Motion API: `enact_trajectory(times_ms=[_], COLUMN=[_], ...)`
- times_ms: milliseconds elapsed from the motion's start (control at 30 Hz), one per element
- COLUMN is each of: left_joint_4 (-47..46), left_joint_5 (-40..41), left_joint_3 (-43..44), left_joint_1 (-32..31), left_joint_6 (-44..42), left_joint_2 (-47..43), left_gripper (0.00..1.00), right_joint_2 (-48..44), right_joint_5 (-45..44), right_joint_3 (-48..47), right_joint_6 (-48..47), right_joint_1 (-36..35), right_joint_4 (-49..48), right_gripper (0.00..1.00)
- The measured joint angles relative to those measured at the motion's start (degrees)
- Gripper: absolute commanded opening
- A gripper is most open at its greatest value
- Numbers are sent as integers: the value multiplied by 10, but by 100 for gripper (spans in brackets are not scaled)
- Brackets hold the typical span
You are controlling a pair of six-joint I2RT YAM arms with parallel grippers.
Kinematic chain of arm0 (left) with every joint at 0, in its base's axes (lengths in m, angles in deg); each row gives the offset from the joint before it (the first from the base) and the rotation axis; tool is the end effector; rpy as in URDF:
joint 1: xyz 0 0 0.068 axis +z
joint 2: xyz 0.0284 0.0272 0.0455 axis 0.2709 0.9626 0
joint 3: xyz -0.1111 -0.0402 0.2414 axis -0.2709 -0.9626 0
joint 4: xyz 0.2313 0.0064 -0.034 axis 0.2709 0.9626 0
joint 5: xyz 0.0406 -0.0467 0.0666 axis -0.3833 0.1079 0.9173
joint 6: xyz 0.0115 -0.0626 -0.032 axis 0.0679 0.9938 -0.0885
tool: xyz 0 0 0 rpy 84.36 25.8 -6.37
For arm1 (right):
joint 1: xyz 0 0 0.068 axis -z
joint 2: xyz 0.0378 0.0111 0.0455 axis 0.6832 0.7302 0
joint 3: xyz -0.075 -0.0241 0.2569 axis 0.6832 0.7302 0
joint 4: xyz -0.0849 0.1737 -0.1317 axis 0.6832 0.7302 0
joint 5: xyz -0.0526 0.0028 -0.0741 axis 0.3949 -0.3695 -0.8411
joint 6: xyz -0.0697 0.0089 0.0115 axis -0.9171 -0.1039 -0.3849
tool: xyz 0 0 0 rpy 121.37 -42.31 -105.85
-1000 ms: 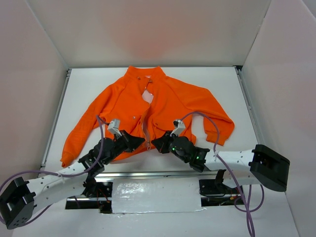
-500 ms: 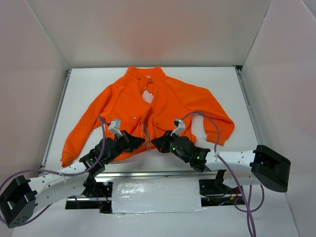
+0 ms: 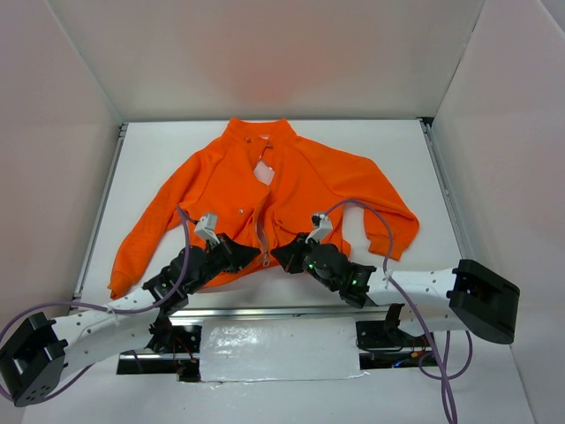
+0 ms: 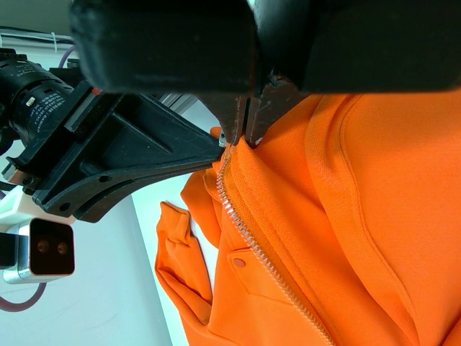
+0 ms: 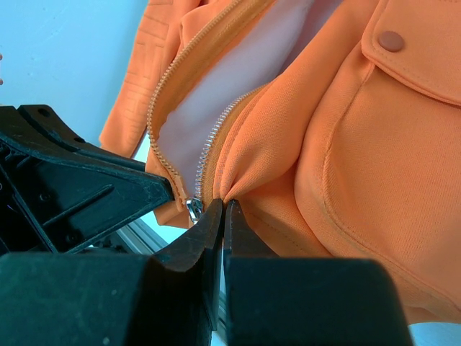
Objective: Zip up the jacket
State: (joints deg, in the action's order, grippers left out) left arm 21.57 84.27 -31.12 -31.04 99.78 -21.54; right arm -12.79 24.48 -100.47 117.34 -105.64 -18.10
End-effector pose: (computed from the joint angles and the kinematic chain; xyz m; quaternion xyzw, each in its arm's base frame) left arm 0.1320 -0.1299 0.2148 -0.1183 0.7432 -0.4942 0.4352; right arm 0.1295 0.2057 0.2063 0.0180 0.7926 0.4153 0.4460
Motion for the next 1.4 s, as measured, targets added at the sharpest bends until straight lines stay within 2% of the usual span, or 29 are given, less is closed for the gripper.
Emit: enact_trajectory(times_ms=[1100, 1400], left_joint_4=[-17, -17], left_joint_5=[-19, -26], left_joint_3=[0, 0], left_joint_1=[0, 0], left_joint_6=[-5, -43], left_joint_2=[18, 22], left_gripper=[0, 0], right_joint_2=[0, 0], right_joint_5=[-14, -17], right_joint_3=[-8, -19], right_joint_6=[0, 0], right_joint_1=[0, -1], right_joint_4=[17, 39], right_gripper=[0, 0])
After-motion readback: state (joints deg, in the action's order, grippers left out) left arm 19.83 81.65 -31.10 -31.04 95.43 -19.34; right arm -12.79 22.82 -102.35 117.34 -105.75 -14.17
